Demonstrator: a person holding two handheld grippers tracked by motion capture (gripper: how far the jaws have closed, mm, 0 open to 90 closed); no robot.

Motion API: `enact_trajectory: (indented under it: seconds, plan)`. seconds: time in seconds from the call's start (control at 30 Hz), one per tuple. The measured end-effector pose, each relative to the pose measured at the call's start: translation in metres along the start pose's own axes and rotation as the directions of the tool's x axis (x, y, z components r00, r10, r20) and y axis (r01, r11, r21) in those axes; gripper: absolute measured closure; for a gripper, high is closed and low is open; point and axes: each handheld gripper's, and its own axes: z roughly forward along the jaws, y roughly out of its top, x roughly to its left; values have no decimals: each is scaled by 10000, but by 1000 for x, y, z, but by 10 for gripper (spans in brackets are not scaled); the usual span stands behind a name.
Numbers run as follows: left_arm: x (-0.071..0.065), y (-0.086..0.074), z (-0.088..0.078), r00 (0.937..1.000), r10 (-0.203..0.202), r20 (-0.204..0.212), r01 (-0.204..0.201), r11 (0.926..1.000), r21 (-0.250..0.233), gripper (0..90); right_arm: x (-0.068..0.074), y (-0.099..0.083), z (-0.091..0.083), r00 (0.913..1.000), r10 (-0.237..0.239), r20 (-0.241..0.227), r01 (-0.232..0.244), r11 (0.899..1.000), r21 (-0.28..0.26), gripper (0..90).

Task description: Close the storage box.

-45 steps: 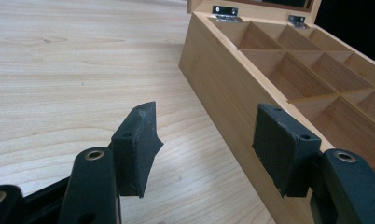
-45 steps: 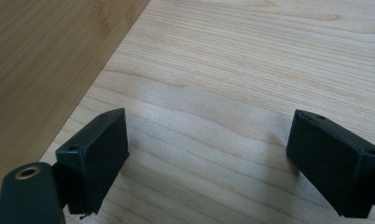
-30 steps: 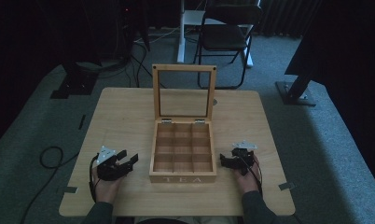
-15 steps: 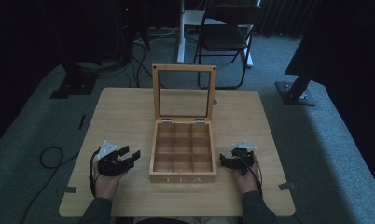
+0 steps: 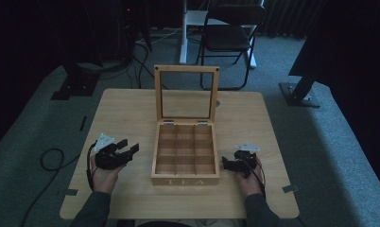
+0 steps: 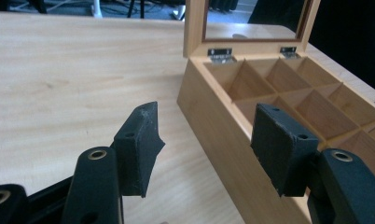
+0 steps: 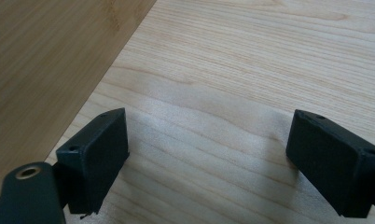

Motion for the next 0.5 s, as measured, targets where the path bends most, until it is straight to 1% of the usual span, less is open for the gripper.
enact_trajectory:
  seconds: [0.03,0.07,0.13,0.27,0.43,0.5]
  plan:
    - [0,0,0,10000,0,0,0,10000,0,419,0,0,0,10000,0,0,0,10000,0,124]
    - [-1,7,1,9999,136,19,-136,9999,-70,419,0,0,0,10000,1,3,-1,10000,0,124]
    - [-1,13,2,9998,211,66,-210,9997,-148,418,0,0,0,10000,3,0,-3,10000,1,124]
    - [-4,30,6,9977,680,26,-679,9976,-151,414,0,0,0,10000,-2,0,2,10000,-3,124]
    - [-7,46,11,9947,1026,-8,-1026,9945,-209,414,0,0,0,10000,-4,2,4,10000,-4,124]
    - [-8,52,12,9951,984,54,-982,9947,-320,414,0,0,0,10000,-3,2,3,10000,-4,124]
